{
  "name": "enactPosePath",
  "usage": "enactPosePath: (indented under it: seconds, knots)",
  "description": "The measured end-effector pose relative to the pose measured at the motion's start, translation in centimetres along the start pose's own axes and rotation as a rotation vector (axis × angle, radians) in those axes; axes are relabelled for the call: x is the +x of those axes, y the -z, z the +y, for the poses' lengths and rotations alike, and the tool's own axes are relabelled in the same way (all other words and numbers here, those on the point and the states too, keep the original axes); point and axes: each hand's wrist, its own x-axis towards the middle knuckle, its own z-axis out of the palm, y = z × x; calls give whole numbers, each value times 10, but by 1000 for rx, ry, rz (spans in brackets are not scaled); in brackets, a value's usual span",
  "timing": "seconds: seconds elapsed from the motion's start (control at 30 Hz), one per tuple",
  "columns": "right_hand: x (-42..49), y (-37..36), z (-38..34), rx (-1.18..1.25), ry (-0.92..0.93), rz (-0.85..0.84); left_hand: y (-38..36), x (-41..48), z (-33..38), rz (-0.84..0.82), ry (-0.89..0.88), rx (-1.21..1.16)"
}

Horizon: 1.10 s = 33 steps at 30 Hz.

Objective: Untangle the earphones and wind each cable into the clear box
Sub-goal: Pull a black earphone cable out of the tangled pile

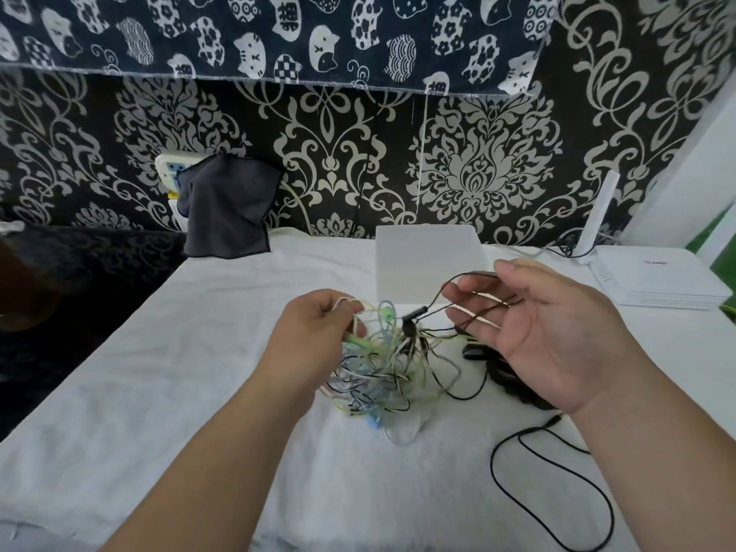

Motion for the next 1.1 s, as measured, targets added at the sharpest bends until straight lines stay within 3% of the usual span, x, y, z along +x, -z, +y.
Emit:
enactPosePath:
  seconds: [0.13, 0.27, 0.43, 0.53, 0.6, 0.67, 0.73, 0.9, 1.1]
  knots:
    - [-1, -2, 1, -123, 68, 9, 4, 2, 0, 54, 15, 57]
    - [-3, -1, -2, -471, 211, 132, 3, -5, 5, 44, -76, 91]
    - [-3, 5, -8, -349, 291, 212, 0, -5, 3, 56, -116, 172]
    - [-3, 4, -5, -355, 313, 111, -1, -5, 2, 95, -132, 195]
    - [-5, 3, -2, -372, 292, -11, 0, -9, 3, 62, -249, 372]
    - [-7, 1, 0, -354, 236, -142, -2, -15, 7, -93, -362, 495]
    - [-10, -1, 1, -317, 179, -235, -7, -23, 13, -289, -399, 430]
    - [-11, 2, 0, -550, 197, -230, -10, -23, 9, -425, -297, 312]
    - [-14, 1, -8, -725, 343, -153, -12, -22, 1, -340, -299, 456]
